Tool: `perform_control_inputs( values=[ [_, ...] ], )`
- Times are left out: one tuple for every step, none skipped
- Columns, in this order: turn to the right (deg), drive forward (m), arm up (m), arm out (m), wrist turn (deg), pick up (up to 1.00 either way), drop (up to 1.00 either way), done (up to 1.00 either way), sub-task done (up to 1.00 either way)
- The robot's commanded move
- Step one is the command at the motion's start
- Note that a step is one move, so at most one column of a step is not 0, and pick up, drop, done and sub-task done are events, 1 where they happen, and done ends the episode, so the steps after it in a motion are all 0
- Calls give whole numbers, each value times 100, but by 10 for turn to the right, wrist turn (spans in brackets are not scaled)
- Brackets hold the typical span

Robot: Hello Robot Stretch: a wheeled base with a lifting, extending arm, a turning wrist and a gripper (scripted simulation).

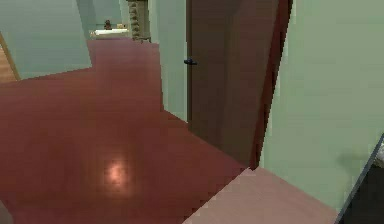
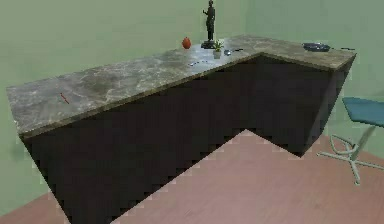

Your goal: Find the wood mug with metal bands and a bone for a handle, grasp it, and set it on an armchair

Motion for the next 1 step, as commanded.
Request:
perform_control_inputs(
  values=[
    [-120,0,0,0,0,0,0,0,0]
  ],
)
